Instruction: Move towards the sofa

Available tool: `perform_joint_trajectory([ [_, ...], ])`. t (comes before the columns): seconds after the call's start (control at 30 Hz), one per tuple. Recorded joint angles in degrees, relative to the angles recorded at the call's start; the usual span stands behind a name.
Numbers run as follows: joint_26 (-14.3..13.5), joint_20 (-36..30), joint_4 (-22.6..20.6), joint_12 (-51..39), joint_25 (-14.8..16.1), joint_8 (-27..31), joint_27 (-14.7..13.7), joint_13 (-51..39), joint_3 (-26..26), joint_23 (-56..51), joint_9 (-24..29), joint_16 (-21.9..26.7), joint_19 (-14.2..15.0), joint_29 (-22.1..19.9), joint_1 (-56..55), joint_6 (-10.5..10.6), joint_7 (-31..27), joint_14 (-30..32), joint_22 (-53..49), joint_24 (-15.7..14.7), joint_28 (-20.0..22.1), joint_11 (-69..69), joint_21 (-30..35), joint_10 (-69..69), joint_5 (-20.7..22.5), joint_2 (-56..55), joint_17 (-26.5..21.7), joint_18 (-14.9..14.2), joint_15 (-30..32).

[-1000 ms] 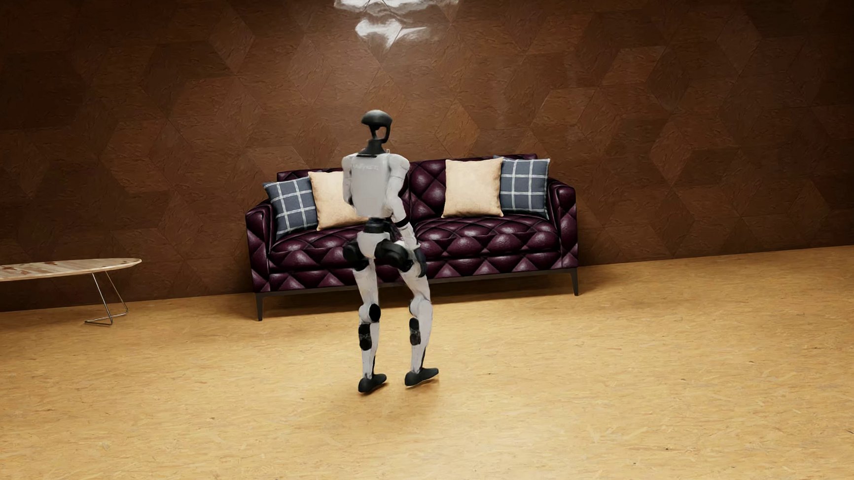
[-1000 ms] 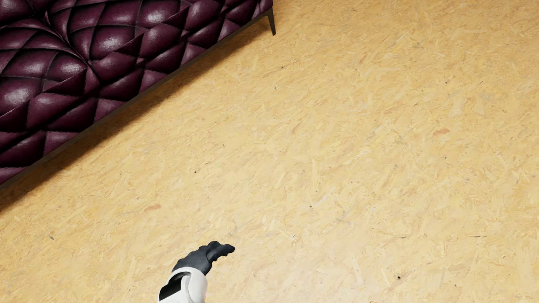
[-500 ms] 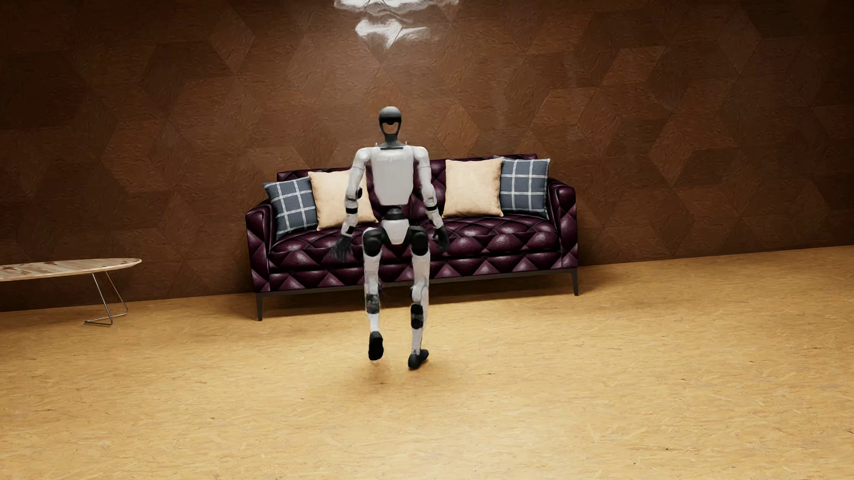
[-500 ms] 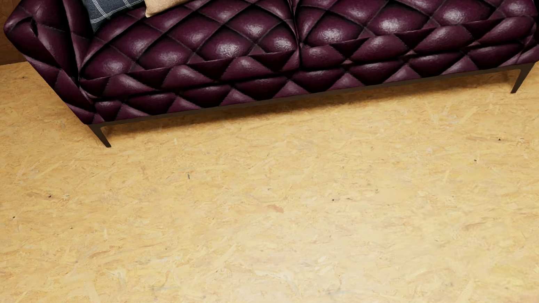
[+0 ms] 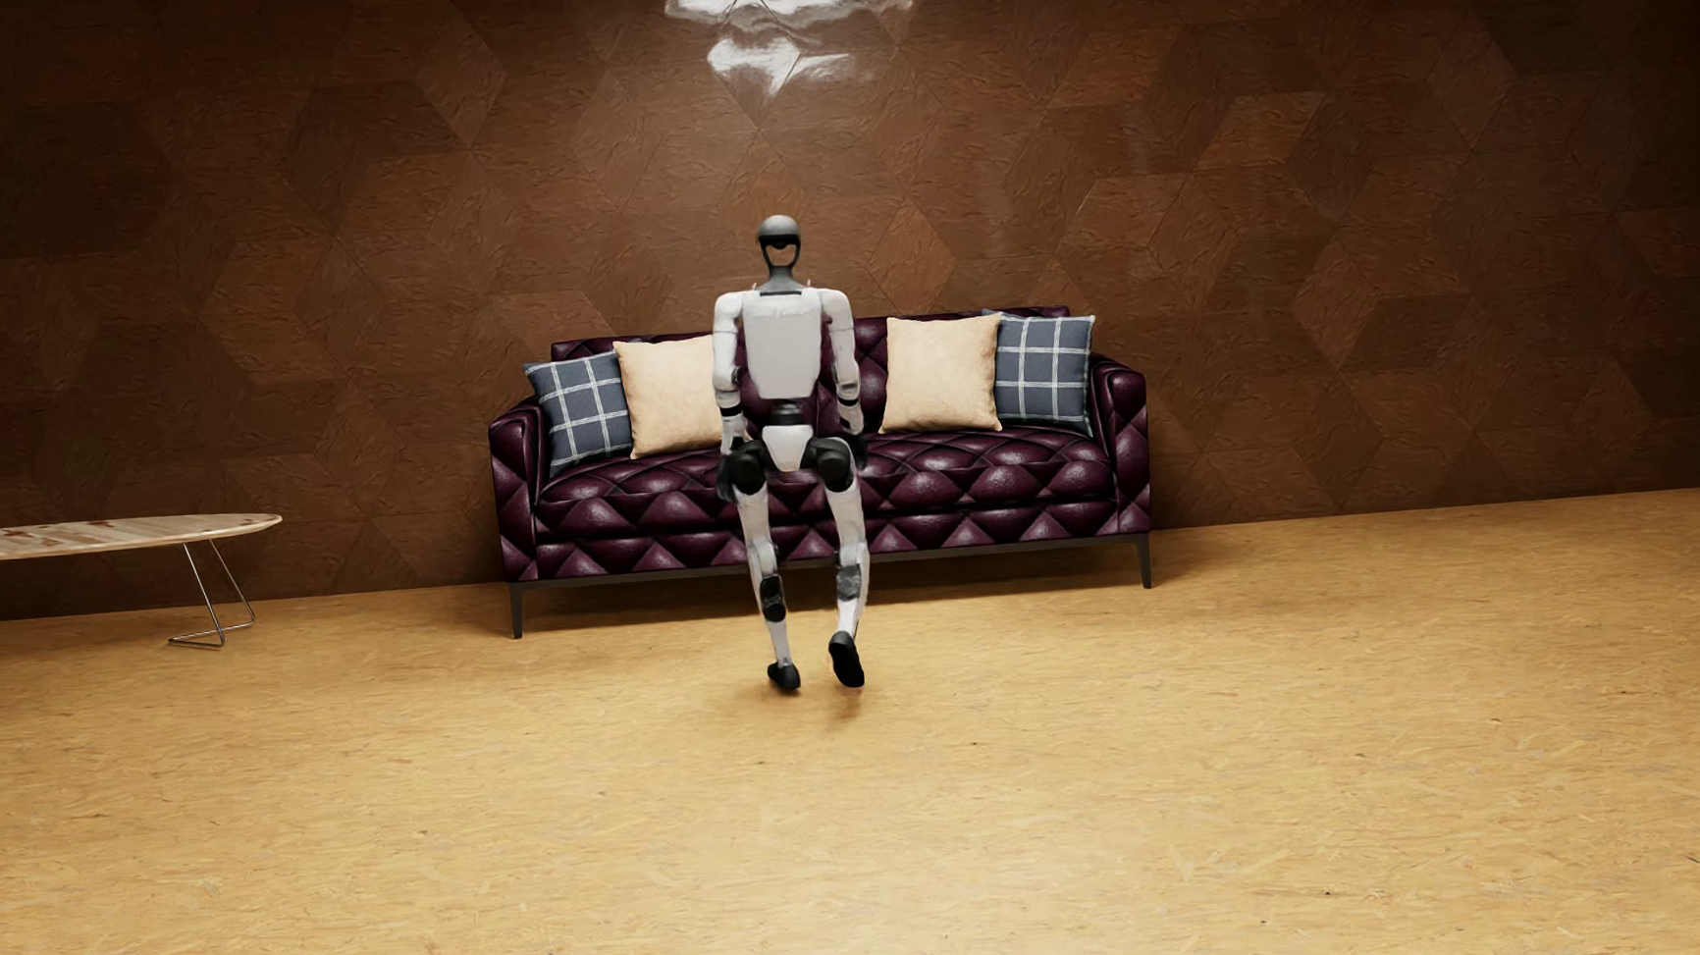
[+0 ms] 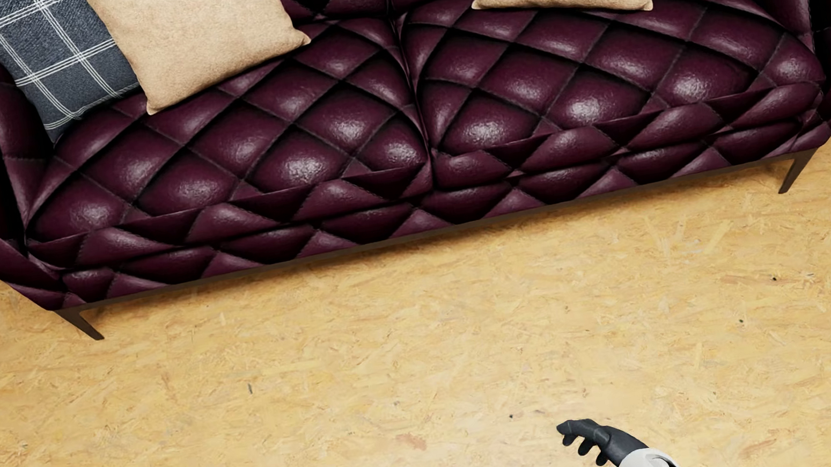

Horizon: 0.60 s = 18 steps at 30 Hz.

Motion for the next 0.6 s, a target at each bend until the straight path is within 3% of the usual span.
perform_joint_trajectory([
  [0.07, -0.9, 2.2, -1.7, -6.8, 1.7, 0.2, 2.4, 3.8, -1.8, 1.3, 0.3, 2.6, -2.4, -5.3, 4.5, -1.2, -1.0, -3.2, -0.2, -1.5, 8.6, 3.2, -7.1, 0.5, -3.3, -6.6, 0.3, -1.1, -1.2],
  [0.13, -0.4, 1.5, -3.4, -15.5, 6.1, -0.8, 4.2, 8.3, -3.3, 1.6, 0.3, 6.2, -0.3, -9.5, 8.8, -1.8, -2.8, -5.4, 1.1, -1.0, 9.4, -5.8, -14.1, -0.9, -4.2, -10.8, 1.0, -2.0, -4.7],
  [0.2, -1.6, 0.7, -4.9, -22.8, 6.0, -5.3, 4.8, 12.7, -4.5, 2.2, 0.0, 8.8, -2.2, -8.0, 12.3, -2.3, -5.5, -7.8, -0.9, -0.5, 8.7, -24.5, -15.4, -2.2, -5.6, -11.0, -1.3, -3.5, -4.9],
  [0.3, -5.9, 0.2, -6.2, -29.5, 6.0, -9.5, 6.4, 19.5, -5.3, 3.1, -1.1, 10.4, -3.1, -6.9, 16.3, -2.7, -10.5, -10.6, -6.6, -2.4, 11.8, -55.8, -17.8, -4.6, -4.3, -6.6, -2.2, -5.0, 4.0],
  [0.33, -7.0, -0.5, -5.9, -30.6, 6.2, -11.1, 6.7, 21.4, -5.3, 4.0, -1.3, 10.6, -6.7, -6.8, 17.1, -2.7, -12.0, -11.5, -8.2, -2.8, 12.6, -55.9, -18.4, -3.9, -4.5, -5.3, -1.3, -5.8, 4.2],
  [0.37, -7.4, -0.2, -4.8, -30.7, 5.6, -12.5, 7.5, 22.5, -5.2, 5.6, -1.1, 10.6, -7.9, -6.4, 17.1, -2.4, -13.0, -12.4, -10.0, -3.4, 13.2, -54.0, -18.1, -1.4, -4.5, -4.6, -0.4, -6.4, 2.5],
  [0.47, -7.8, 3.8, -1.0, -23.5, 1.4, -14.6, 9.3, 21.8, -5.1, 8.7, -0.1, 6.8, -7.2, -0.9, 12.8, -0.5, -14.0, -5.9, -15.5, -6.3, 16.5, -48.7, -14.6, 12.5, -3.8, -2.8, 0.5, -7.9, -3.2],
  [0.5, -8.2, 2.9, 0.1, -21.0, 0.7, -16.0, 8.6, 21.3, -5.1, 7.7, 0.2, 6.0, -7.5, 0.4, 9.3, 0.2, -15.9, -1.0, -15.9, -6.3, 15.6, -48.7, -14.3, 19.0, -3.1, -1.6, 1.3, -10.1, -4.5],
  [0.53, -8.4, 0.2, 1.2, -19.1, 0.8, -17.4, 7.7, 20.7, -5.1, 6.0, 0.5, 6.4, -7.7, 0.3, 5.4, 0.8, -17.8, 3.2, -15.2, -4.1, 12.3, -49.3, -14.7, 26.0, -2.3, -0.2, 2.3, -13.5, -5.7],
  [0.57, -8.9, -2.6, 2.9, -17.6, 1.4, -18.7, 6.3, 19.7, -5.3, 3.8, 0.9, 7.1, -7.8, -1.4, 1.5, 1.6, -18.6, 5.1, -13.7, -1.2, 8.2, -49.9, -15.7, 32.8, -1.5, 1.2, 3.3, -15.7, -6.5],
  [0.6, -7.9, -3.4, 6.0, -16.0, 2.0, -19.4, 5.0, 18.3, -5.5, 1.9, 1.4, 6.8, -7.7, -3.9, -1.8, 2.5, -17.5, 4.1, -10.9, 0.0, 4.6, -50.0, -16.7, 37.6, -0.8, 2.1, 4.1, -15.9, -7.4],
])
